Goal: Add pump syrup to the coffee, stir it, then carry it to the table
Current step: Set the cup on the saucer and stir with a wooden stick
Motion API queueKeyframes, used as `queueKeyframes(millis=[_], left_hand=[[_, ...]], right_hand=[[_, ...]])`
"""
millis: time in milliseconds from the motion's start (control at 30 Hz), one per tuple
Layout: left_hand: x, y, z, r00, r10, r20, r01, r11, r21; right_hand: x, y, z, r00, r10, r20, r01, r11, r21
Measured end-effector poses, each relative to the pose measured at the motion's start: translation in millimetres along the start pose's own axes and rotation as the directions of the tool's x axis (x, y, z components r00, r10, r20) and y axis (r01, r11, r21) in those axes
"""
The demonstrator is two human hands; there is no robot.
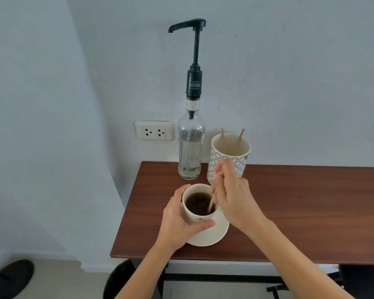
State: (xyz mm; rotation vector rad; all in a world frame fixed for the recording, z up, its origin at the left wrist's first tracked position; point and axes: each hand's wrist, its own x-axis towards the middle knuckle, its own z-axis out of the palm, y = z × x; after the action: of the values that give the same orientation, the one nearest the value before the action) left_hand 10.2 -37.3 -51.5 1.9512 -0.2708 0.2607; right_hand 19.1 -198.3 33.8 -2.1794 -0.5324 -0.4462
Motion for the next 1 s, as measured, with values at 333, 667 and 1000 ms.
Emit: queueKeyframes(millis=[333, 667, 1000], left_hand=[[-0.8, 0.2, 0.2, 1.0, -0.01, -0.005, 0.01, 1.0, -0.002], [-1.6, -2.6, 0.6, 1.0, -0.009, -0.002, 0.009, 1.0, -0.016], [-0.7, -2.4, 0.8, 1.0, -0.017, -0.002, 0.017, 1.0, -0.007]], right_hand=[[2.0, 8.5, -1.5, 0.994, -0.041, -0.106, 0.031, 0.995, -0.097], [3.2, 13.1, 2.2, 0.989, -0.013, -0.149, 0.01, 1.0, -0.02], [2.6, 13.8, 3.3, 0.989, 0.04, -0.144, -0.039, 0.999, 0.012]])
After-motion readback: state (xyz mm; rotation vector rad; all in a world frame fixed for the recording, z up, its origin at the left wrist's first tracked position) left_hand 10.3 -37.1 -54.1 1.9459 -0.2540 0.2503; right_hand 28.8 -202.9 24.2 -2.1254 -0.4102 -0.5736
